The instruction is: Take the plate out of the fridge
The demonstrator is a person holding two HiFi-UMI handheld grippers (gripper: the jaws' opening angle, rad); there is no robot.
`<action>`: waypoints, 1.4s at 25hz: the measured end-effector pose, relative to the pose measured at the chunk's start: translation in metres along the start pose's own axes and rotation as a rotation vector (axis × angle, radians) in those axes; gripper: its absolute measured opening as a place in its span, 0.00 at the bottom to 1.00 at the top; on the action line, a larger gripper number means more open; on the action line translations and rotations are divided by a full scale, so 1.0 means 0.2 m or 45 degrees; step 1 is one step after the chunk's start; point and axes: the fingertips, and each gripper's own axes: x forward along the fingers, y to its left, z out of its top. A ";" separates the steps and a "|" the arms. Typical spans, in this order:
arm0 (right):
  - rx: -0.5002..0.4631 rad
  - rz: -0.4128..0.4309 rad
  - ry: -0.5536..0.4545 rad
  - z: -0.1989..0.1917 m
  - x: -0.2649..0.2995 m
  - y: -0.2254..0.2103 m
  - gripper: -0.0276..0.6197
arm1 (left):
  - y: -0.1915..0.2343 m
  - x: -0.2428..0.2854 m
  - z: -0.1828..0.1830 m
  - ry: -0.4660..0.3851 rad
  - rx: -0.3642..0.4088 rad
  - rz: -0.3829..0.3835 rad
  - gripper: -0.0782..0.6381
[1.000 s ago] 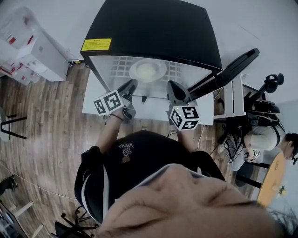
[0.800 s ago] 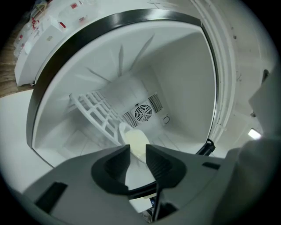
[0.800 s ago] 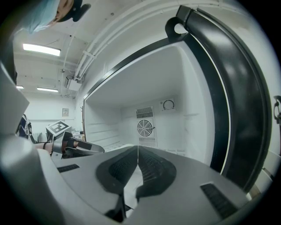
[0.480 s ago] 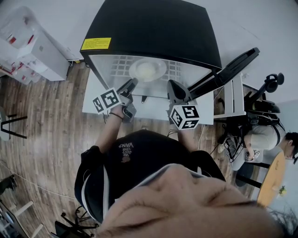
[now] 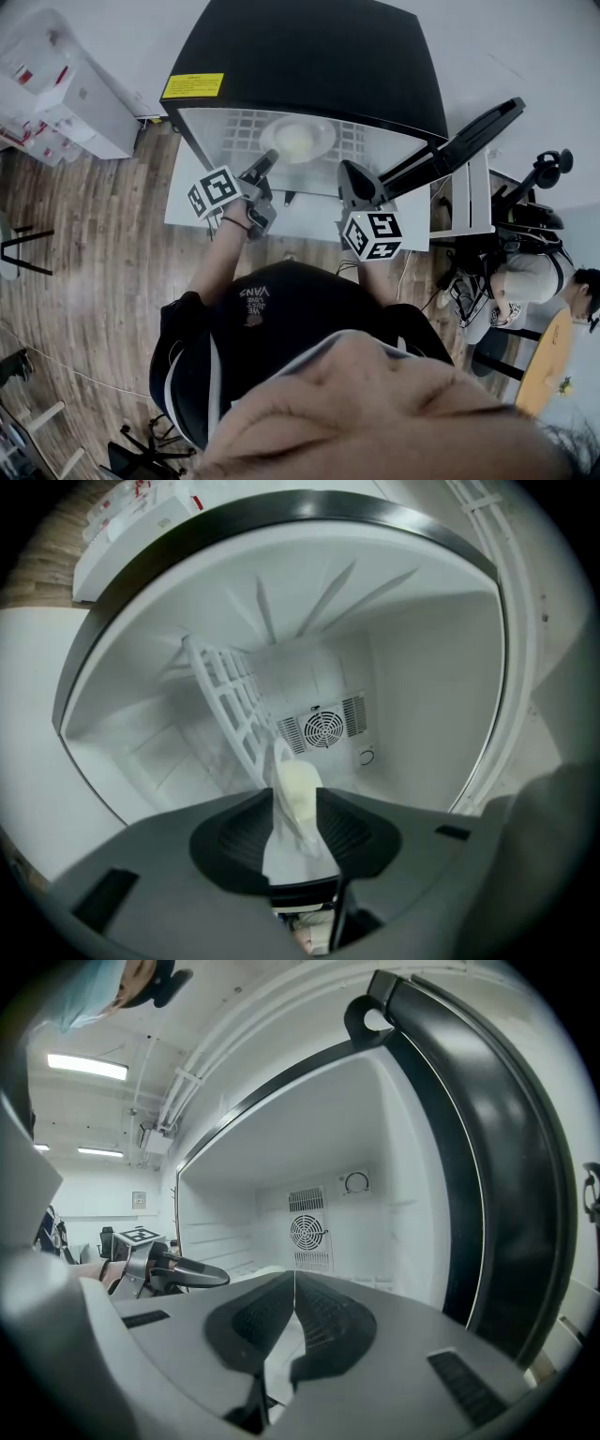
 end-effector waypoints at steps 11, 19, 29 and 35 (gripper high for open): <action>0.009 0.000 0.010 -0.02 0.00 -0.02 0.06 | 0.05 0.02 0.01 -0.022 -0.064 0.049 0.27; 0.006 0.022 0.021 -0.03 0.03 0.00 0.06 | 0.05 0.03 0.02 -0.035 -0.095 0.048 0.19; 0.010 0.027 0.030 -0.04 0.03 0.01 0.06 | 0.07 0.02 0.03 -0.060 -0.163 0.043 0.17; 0.014 0.028 0.033 -0.05 0.03 0.00 0.06 | 0.07 0.02 0.03 -0.074 -0.204 0.042 0.16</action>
